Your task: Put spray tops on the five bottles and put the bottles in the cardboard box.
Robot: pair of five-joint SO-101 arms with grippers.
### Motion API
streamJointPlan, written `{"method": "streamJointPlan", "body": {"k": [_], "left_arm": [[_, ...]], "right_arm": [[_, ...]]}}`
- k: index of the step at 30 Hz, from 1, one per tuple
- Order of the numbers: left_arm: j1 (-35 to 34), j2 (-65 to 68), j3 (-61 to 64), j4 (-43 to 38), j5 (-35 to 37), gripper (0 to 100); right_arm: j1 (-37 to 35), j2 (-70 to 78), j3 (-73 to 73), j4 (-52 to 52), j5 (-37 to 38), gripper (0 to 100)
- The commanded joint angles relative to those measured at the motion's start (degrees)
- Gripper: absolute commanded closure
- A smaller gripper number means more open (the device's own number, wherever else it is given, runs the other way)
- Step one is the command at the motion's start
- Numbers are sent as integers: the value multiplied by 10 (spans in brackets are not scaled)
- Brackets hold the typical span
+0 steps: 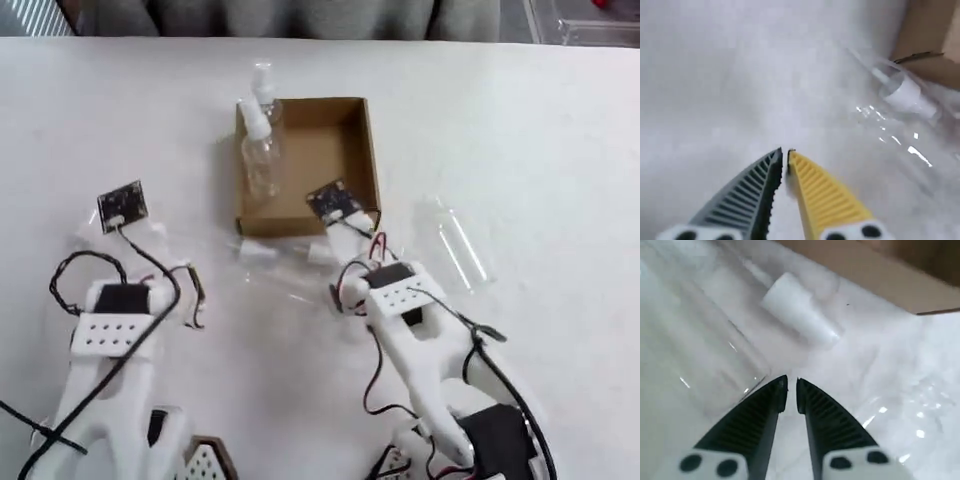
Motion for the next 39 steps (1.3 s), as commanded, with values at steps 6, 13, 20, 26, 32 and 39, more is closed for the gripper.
{"method": "streamJointPlan", "body": {"k": [6, 13, 20, 26, 32, 39], "left_arm": [[-2, 0, -69, 87, 5, 976], [51, 0, -69, 91, 8, 976], [106, 0, -95, 91, 62, 866], [175, 0, -76, 91, 98, 526], [222, 5, -72, 66, 162, 445], [214, 78, -68, -19, 179, 509]], "right_arm": [[-154, -3, -30, 114, -89, 984], [-204, -3, -28, 136, -157, 984], [-167, -3, -27, 160, -155, 984], [-93, -3, -26, 178, -154, 984], [-61, 1, -26, 182, -109, 984], [-65, -3, -25, 193, -106, 984]]}}
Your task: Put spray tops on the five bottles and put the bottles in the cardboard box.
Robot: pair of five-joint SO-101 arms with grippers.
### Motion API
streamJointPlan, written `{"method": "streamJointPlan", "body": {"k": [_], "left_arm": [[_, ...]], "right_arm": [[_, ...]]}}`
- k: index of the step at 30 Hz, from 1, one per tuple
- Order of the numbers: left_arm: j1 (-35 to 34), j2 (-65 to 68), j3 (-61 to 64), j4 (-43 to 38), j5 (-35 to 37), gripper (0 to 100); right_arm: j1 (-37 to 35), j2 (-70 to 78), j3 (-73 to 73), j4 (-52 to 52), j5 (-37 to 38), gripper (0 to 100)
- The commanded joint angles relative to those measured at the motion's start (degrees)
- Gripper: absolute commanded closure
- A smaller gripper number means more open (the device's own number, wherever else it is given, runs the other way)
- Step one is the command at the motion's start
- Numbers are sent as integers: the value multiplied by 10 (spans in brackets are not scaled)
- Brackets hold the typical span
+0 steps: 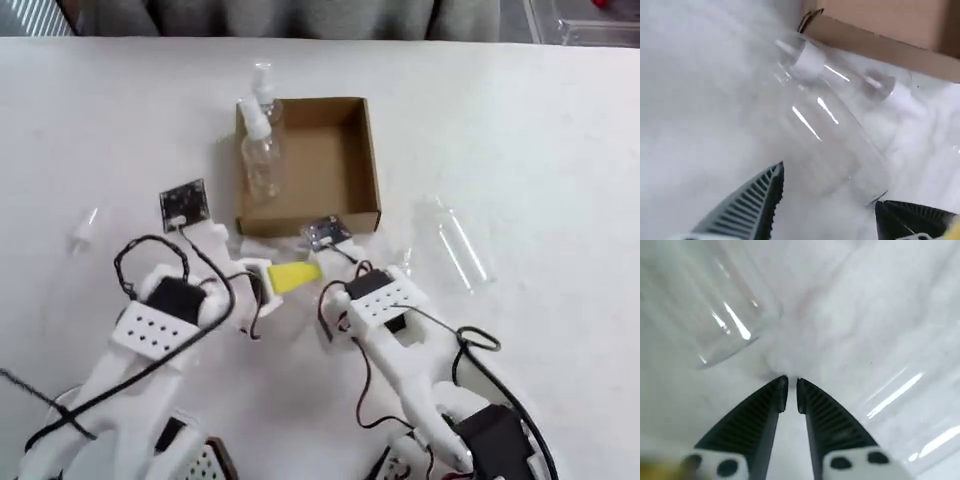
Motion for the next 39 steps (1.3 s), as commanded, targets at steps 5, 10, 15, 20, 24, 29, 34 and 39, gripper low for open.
{"method": "streamJointPlan", "body": {"k": [5, 10, 15, 20, 24, 29, 34, 39], "left_arm": [[-15, 176, -51, -78, 42, 509], [-80, 237, -77, -127, 65, 509], [-79, 280, -80, -149, 65, 513], [-55, 296, -76, -148, 65, 513], [-55, 296, -71, -150, 65, 513], [-54, 296, -65, -152, 64, 543], [-58, 296, -66, -152, 62, 776], [-60, 296, -64, -146, -18, 980]], "right_arm": [[7, -3, -20, 6, 8, 984], [7, -3, -20, 7, 8, 984], [7, -3, -20, 7, 8, 984], [7, -3, -20, 7, 8, 984], [7, -3, -21, 17, 9, 984], [7, -3, -21, 18, 9, 984], [7, -3, -21, 18, 9, 984], [7, -2, -20, 18, 9, 984]]}}
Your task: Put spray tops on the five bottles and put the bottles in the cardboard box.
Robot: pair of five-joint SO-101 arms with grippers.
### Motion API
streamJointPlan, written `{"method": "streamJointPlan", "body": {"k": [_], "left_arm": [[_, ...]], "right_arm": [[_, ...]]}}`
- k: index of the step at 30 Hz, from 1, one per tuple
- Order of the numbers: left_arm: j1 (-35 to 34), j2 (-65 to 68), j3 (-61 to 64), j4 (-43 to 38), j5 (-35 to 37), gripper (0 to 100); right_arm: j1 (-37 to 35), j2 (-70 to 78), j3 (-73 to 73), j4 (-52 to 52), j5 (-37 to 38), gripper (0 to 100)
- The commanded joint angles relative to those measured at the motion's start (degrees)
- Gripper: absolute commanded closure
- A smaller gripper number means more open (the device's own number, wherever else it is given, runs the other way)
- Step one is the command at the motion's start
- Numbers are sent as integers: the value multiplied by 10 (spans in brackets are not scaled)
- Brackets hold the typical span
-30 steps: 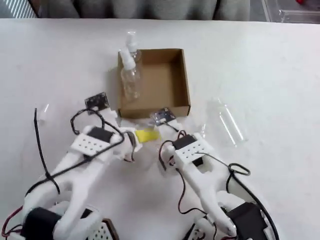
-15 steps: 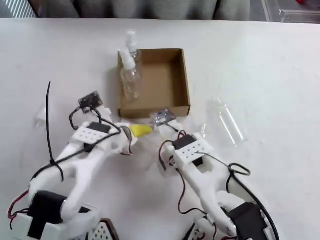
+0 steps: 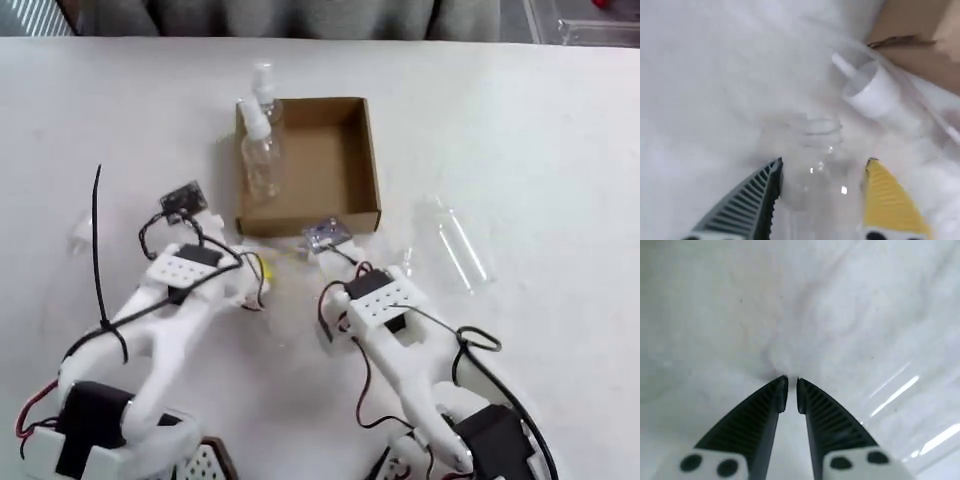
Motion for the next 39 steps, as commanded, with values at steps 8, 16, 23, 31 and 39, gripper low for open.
{"method": "streamJointPlan", "body": {"k": [8, 16, 23, 31, 39], "left_arm": [[-72, -12, -50, 135, -324, 908], [-88, -8, -47, 111, -333, 845], [-118, -13, -63, 164, -332, 522], [-133, -12, -93, 195, -333, 592], [-108, -5, -84, 167, -329, 615]], "right_arm": [[7, 1, -20, 7, 6, 984], [7, 1, -20, 7, 6, 984], [7, 1, -20, 7, 6, 984], [7, 2, -20, 7, 6, 984], [7, 2, -20, 7, 38, 984]]}}
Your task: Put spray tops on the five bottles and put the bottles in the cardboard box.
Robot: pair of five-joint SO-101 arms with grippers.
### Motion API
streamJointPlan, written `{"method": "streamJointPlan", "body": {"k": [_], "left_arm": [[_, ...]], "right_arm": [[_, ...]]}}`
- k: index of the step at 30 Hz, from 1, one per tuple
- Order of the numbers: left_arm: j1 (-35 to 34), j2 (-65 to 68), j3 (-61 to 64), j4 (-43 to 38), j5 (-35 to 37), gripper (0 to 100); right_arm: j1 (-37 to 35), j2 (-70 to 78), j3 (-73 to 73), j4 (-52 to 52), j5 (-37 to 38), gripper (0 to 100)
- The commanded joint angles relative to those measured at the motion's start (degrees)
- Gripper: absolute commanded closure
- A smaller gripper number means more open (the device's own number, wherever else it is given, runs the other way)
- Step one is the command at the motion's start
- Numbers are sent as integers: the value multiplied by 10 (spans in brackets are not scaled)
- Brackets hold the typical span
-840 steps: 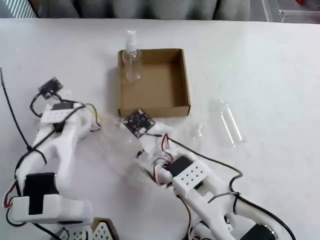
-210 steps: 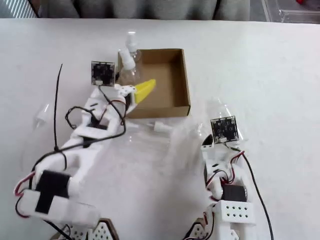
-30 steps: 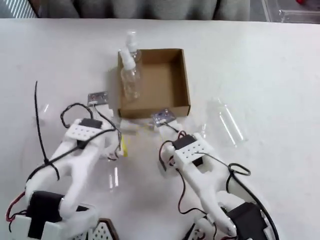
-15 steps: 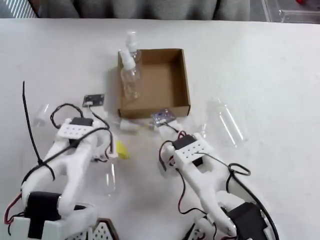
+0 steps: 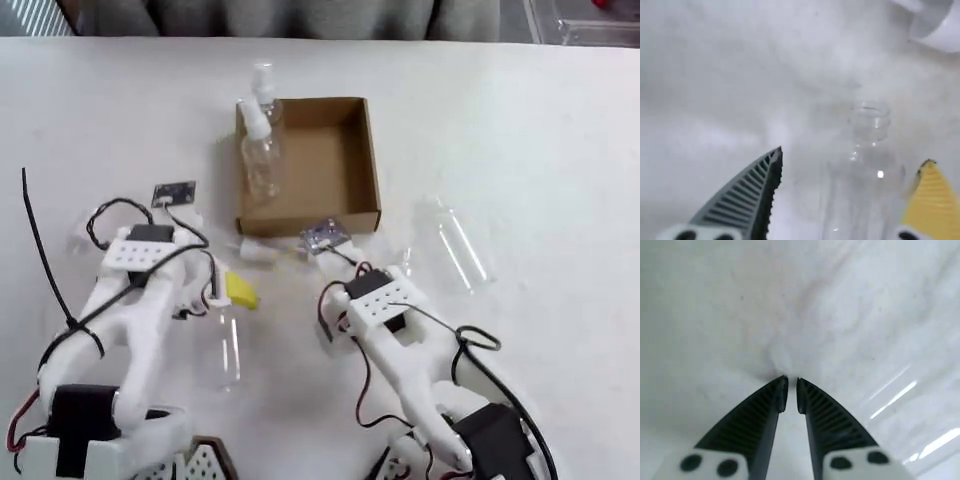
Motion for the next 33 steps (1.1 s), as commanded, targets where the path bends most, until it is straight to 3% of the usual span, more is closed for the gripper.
{"method": "streamJointPlan", "body": {"k": [1, 17, 19, 25, 28, 33], "left_arm": [[29, 0, -18, -26, -1, 615], [59, 36, -26, -32, 0, 626], [59, 36, -26, -32, -1, 680], [59, 36, -15, -79, -4, 990], [58, 35, -9, -84, -4, 941], [22, 31, -19, -84, 0, 941]], "right_arm": [[7, -1, -20, 7, 21, 984], [7, -1, -20, 7, 25, 984], [7, -1, -20, 7, 25, 984], [12, -1, -20, 7, 25, 984], [22, -1, -20, 7, 25, 984], [26, -6, -20, 7, 25, 984]]}}
